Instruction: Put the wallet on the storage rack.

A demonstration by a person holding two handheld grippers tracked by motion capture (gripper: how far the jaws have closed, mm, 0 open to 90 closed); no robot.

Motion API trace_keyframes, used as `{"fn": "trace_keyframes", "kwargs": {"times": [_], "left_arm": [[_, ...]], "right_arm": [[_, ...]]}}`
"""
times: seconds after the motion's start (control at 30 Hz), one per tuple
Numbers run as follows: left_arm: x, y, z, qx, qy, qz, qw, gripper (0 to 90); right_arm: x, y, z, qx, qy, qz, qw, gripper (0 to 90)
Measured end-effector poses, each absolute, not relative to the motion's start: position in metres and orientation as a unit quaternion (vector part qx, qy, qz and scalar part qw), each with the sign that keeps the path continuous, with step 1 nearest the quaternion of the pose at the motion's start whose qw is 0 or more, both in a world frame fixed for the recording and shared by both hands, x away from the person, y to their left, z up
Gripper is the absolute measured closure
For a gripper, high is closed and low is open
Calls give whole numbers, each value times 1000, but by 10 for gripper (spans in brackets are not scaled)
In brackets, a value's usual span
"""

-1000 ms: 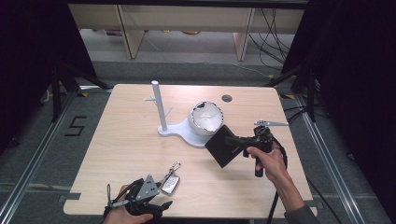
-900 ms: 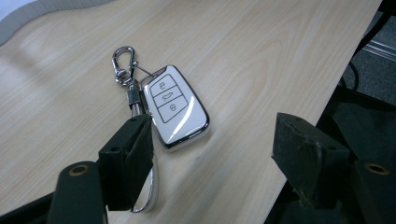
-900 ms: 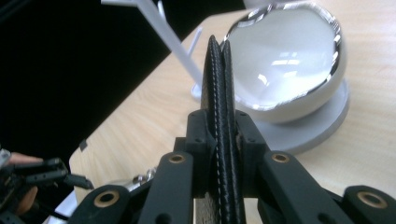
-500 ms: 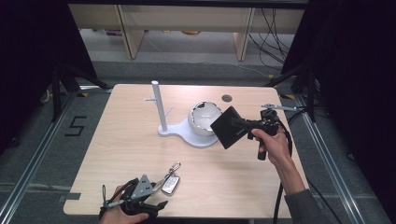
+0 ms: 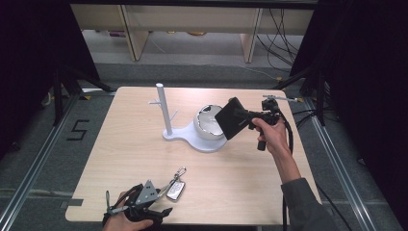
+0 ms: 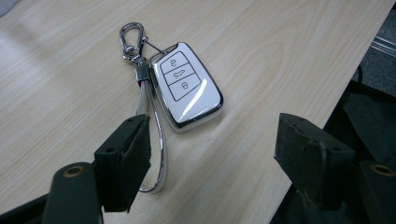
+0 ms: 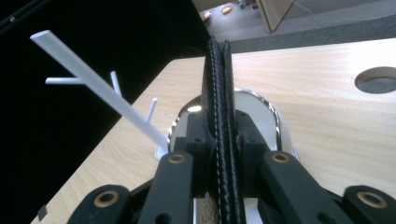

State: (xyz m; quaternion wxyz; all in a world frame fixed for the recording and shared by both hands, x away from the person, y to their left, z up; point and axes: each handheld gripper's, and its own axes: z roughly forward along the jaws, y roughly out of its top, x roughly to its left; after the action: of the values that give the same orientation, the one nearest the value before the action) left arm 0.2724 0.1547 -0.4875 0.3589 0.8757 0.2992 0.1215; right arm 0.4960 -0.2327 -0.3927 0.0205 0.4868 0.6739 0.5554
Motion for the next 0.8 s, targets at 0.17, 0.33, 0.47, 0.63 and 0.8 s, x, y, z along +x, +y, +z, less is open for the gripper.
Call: {"fn": "trace_keyframes", "kwargs": {"times": [0.17,0.33,0.47,0.63,0.8], "left_arm": [[274,157,-489,875,309,121,354,268],[274,156,-490,877,306,121,349,268],[275,156,-490,882,302,125,341,268],[275,156,-491,880,306,124,342,266],[275,157,-491,883,295,124,343,264]], "right_arm": [[508,-228,-394,500,669,549,23,794],[519,-224,-397,515,657,550,20,795],[524,-220,-400,519,659,544,26,794],[532,-214,-405,529,650,545,21,794],[540,-206,-416,530,659,534,27,793]]}}
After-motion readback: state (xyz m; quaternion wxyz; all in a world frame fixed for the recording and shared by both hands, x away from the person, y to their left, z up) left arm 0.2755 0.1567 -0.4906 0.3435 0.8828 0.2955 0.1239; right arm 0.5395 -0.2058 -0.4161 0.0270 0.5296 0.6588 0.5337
